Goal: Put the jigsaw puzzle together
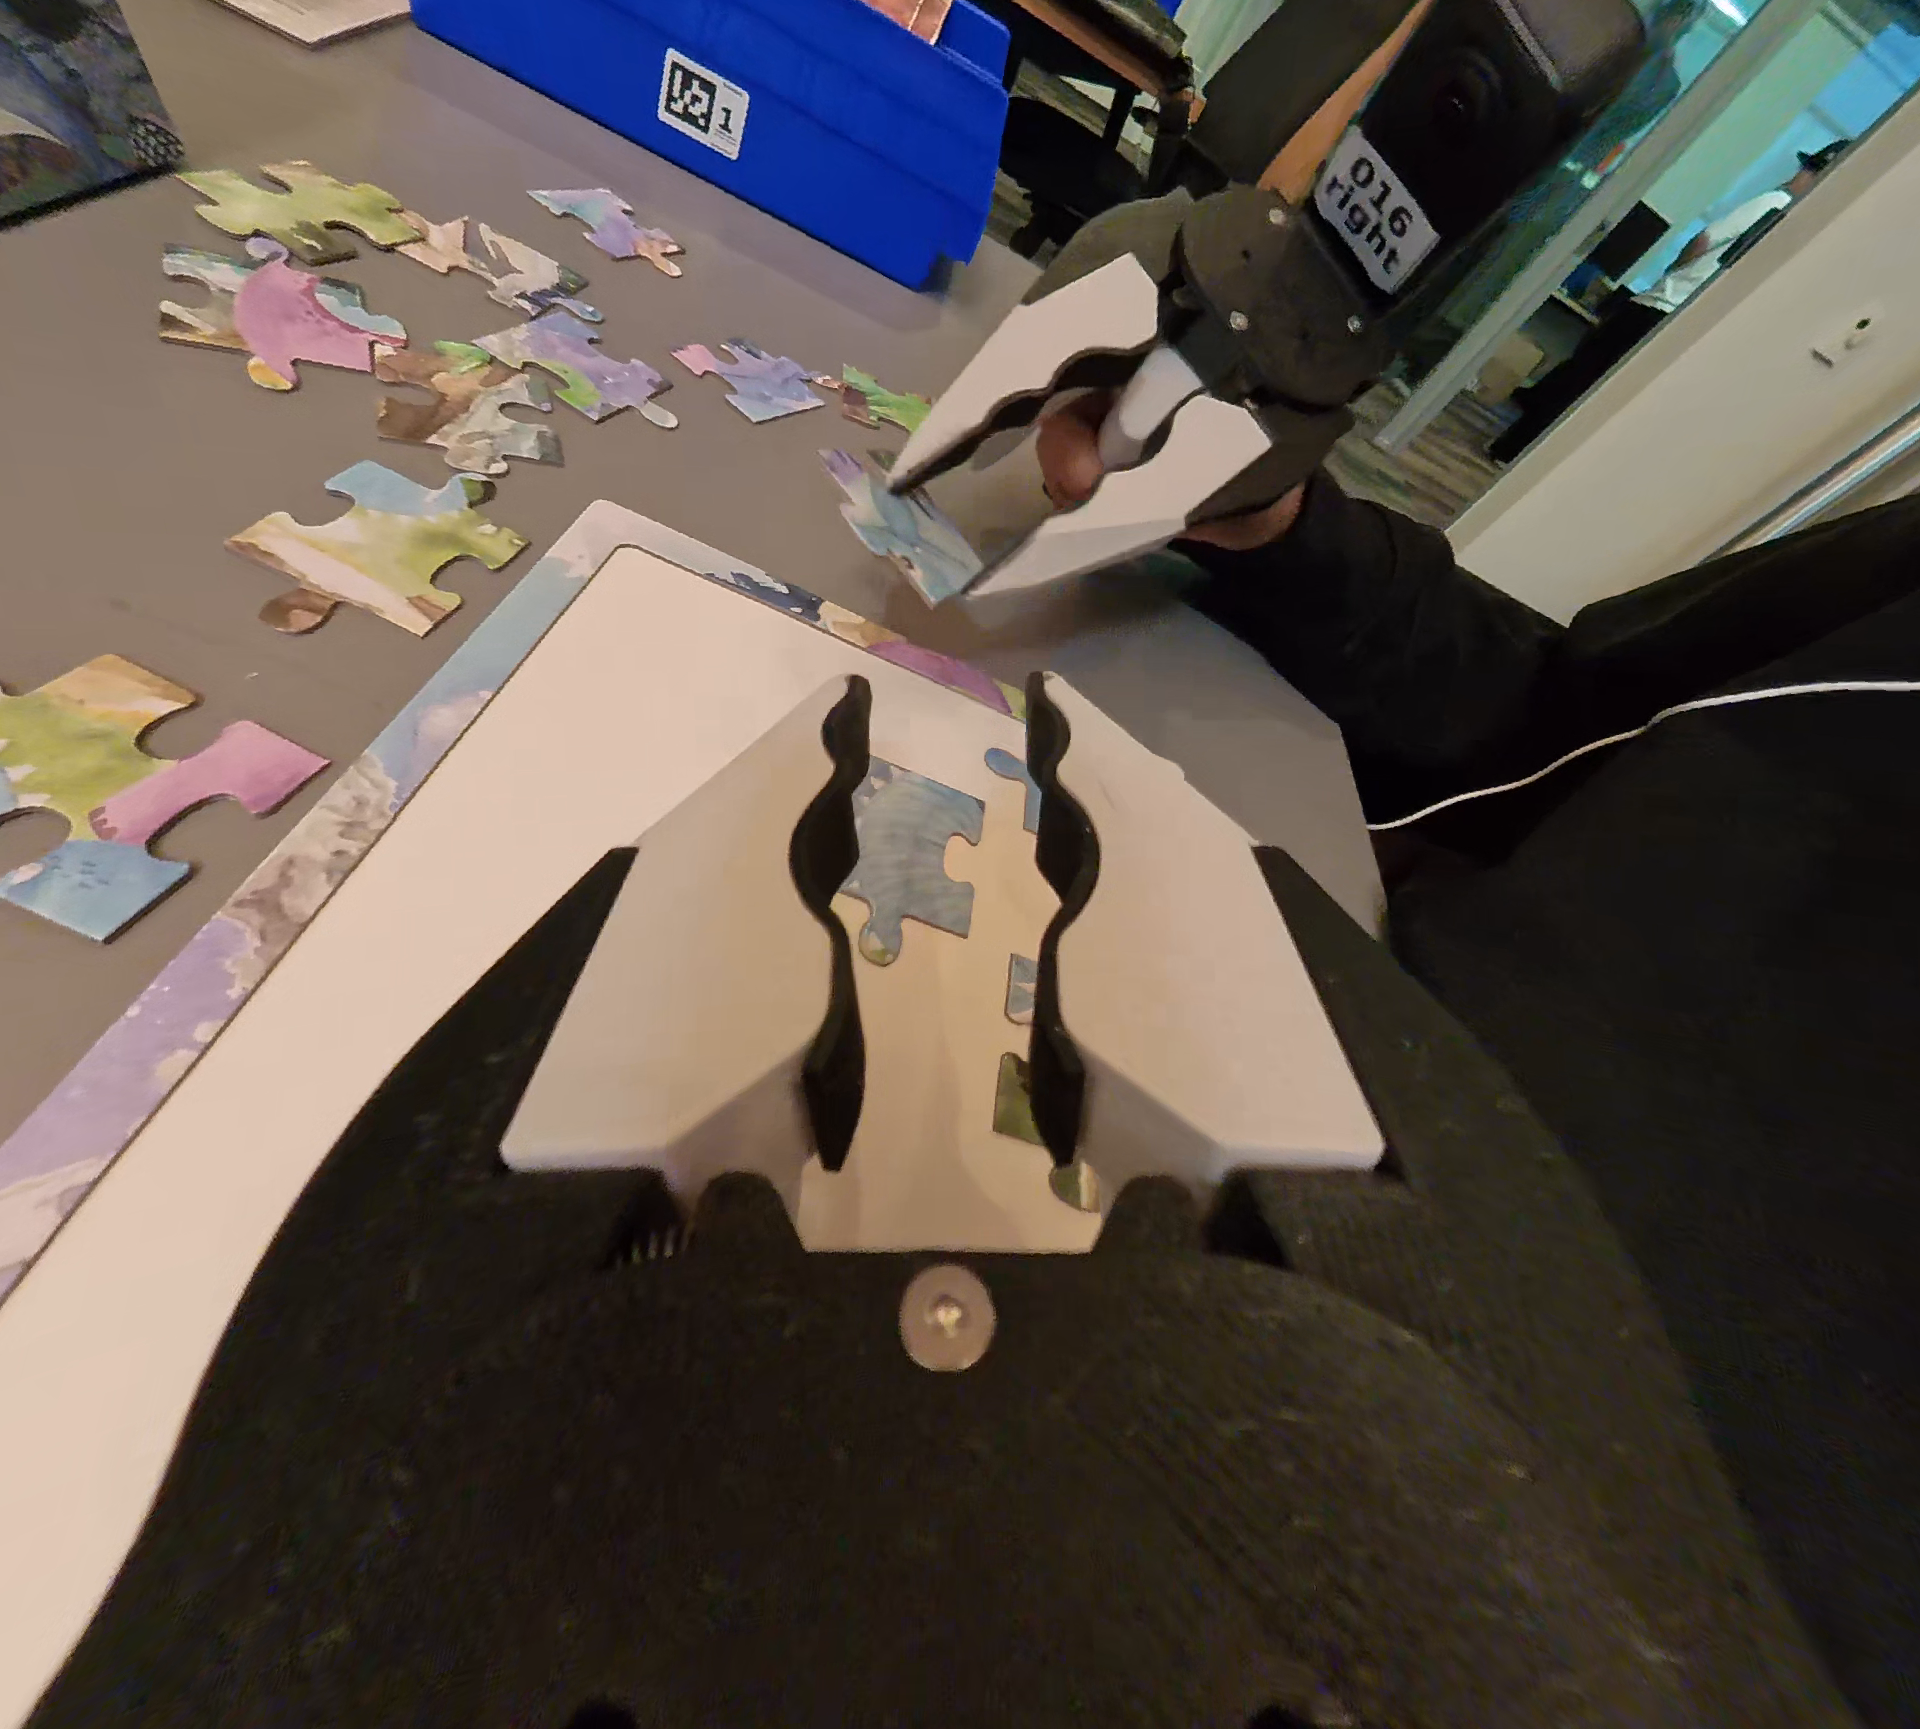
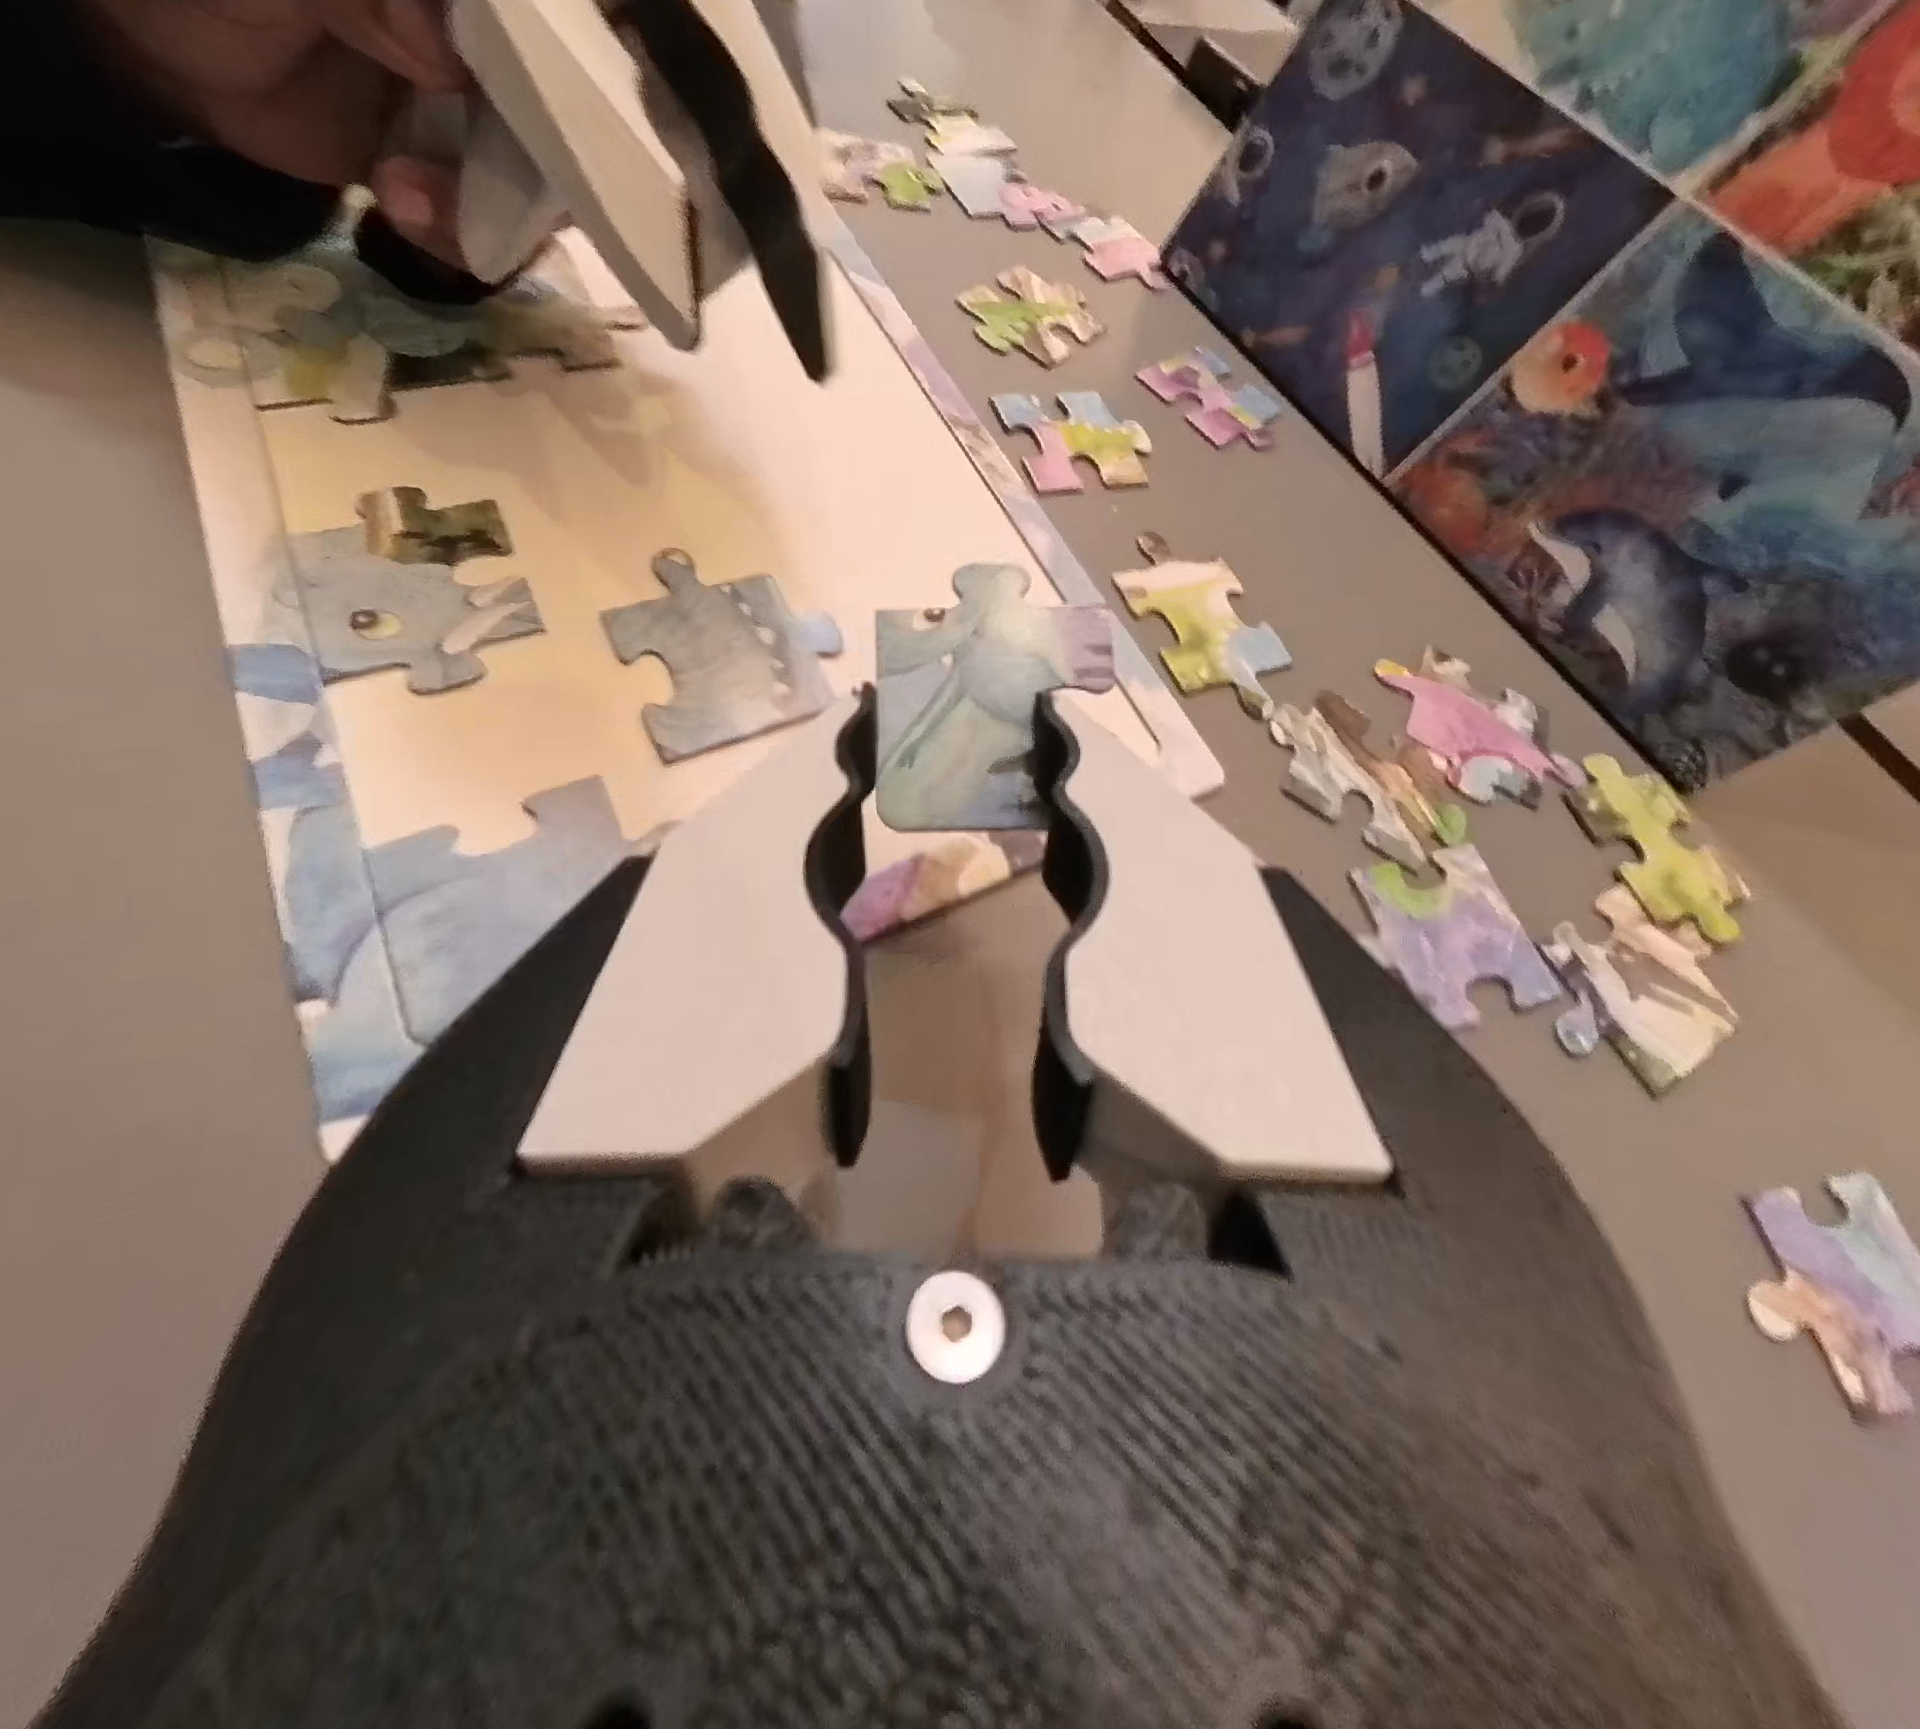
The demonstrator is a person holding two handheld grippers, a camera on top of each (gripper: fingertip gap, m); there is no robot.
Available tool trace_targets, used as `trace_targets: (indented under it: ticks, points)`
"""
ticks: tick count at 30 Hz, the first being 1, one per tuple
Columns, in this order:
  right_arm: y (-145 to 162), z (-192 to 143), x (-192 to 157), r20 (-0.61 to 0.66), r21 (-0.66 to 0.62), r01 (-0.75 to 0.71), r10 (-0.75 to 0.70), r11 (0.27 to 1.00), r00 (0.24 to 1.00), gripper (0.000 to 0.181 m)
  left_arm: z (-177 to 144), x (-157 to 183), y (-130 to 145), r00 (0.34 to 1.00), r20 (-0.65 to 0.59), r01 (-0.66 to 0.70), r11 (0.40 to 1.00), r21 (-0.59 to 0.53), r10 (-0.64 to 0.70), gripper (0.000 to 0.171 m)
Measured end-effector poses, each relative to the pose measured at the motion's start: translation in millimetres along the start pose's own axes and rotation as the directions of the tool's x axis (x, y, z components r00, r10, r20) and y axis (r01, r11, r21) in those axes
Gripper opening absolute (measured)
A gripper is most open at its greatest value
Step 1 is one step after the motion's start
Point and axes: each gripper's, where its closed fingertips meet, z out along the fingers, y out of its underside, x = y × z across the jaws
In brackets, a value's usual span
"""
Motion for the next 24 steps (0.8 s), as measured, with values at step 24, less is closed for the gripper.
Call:
trace_targets:
  ticks: [24]
  points:
    - [83,-16,55,-0.188,-0.244,-0.389,0.35,0.888,0.918,0.029,-2,-12,8,0.985,0.124,-0.109,0.99,-0.094,0.12,0.025]
